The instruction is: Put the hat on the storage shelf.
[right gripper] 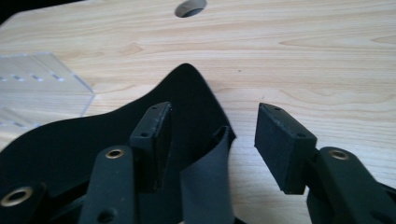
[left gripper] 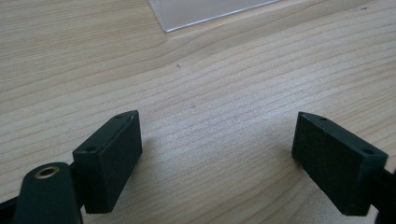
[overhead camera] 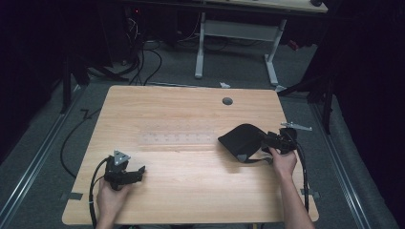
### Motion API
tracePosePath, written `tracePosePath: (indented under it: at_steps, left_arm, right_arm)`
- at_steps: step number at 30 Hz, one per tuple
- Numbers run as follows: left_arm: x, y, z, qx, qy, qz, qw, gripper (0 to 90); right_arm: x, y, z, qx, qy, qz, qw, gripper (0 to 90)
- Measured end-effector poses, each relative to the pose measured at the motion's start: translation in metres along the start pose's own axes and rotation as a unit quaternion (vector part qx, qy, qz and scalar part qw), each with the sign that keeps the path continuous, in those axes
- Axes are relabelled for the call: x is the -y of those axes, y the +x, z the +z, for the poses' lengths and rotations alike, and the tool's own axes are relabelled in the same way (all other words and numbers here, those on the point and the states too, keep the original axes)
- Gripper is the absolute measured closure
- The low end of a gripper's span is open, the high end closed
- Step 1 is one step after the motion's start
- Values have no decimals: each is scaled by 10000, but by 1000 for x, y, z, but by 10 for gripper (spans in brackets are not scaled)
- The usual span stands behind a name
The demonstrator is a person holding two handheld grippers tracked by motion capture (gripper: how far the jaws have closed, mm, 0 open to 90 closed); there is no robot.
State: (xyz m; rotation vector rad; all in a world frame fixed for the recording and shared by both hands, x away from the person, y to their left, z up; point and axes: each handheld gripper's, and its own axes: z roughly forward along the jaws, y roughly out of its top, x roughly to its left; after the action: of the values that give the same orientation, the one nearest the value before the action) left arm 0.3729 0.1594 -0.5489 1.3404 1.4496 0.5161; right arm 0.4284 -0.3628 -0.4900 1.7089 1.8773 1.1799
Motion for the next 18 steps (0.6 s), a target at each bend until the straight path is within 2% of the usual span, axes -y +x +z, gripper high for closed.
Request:
tracePosePath:
  at_steps: [4,8,11,12,13,15,18]
  left_arm:
    - [0,0,0,0,-1,0,10000,164]
    - [0,0,0,-15,-9,-2,10000,166]
    - [0,0,0,-20,-13,-6,10000,167]
    - [0,0,0,-19,-14,-5,10000,167]
    - [0,0,0,-19,-14,-6,10000,167]
    - [0,0,0,-19,-14,-6,10000,167]
    - [0,0,0,-19,-15,-5,10000,167]
  right_arm:
    - [1,1,4,-151,129,-16,9998,506]
    - [3,0,7,-69,220,-177,9996,525]
    - [4,-2,9,-122,263,-168,9994,551]
    - [4,-3,9,-154,285,-157,9994,588]
    - [4,-3,9,-154,285,-157,9994,588]
    - [5,-1,10,-87,388,-286,9988,631]
    - [7,0,11,-80,486,-352,9982,657]
